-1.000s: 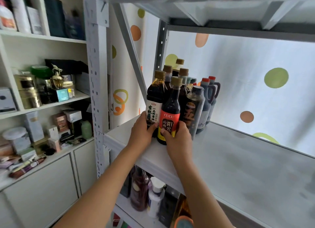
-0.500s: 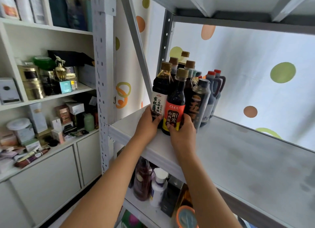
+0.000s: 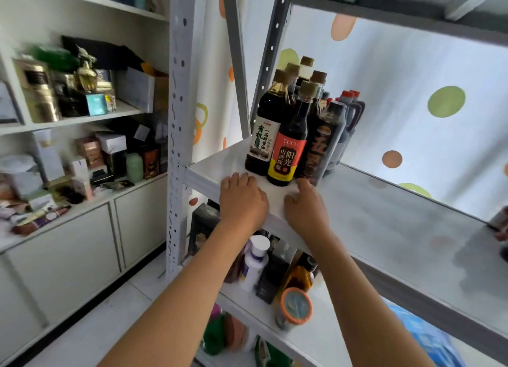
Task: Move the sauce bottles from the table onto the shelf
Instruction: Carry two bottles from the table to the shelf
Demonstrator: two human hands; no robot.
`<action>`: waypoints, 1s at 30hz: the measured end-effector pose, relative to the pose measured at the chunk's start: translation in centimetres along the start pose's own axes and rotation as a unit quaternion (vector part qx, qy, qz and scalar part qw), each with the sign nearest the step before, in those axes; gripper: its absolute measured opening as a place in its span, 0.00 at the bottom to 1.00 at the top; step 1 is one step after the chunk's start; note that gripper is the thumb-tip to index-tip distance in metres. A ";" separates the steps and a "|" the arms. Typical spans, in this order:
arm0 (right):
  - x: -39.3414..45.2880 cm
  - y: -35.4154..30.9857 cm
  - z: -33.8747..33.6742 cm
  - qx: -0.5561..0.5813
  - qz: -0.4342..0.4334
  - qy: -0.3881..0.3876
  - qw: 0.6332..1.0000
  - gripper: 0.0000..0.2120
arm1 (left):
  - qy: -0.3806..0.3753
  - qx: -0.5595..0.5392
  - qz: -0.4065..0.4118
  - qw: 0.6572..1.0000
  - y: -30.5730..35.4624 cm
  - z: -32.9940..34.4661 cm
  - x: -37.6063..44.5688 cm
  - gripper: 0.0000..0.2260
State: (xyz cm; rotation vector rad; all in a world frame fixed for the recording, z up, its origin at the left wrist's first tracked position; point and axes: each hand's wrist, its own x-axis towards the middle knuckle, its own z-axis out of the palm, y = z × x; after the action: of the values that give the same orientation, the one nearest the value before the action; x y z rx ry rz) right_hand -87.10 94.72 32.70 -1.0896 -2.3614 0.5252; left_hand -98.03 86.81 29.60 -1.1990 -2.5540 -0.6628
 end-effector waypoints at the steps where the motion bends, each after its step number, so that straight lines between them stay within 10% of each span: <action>1: -1.4 0.1 -0.1 -0.069 -0.036 -0.023 0.997 0.18 | -0.004 0.009 0.015 1.000 -0.1 -0.1 -0.8 0.21; 6: -7.6 1.4 1.0 -0.262 -0.130 0.005 0.956 0.26 | -0.042 0.033 0.042 0.998 -0.2 -1.2 -6.4 0.24; 12: -14.3 2.0 1.0 -0.088 -0.231 -0.053 0.967 0.33 | 0.009 0.133 0.000 0.991 -0.9 -1.8 -15.9 0.24; 30: -42.0 0.6 4.3 0.061 -0.568 -0.225 0.790 0.31 | 0.010 0.231 -0.399 0.887 2.6 -10.7 -52.5 0.25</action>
State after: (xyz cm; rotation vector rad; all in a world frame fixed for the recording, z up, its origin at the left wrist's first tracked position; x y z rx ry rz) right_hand -65.48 61.72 17.77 0.6780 -2.7630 0.4547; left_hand -62.53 48.14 18.71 0.0438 -2.8950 -0.1522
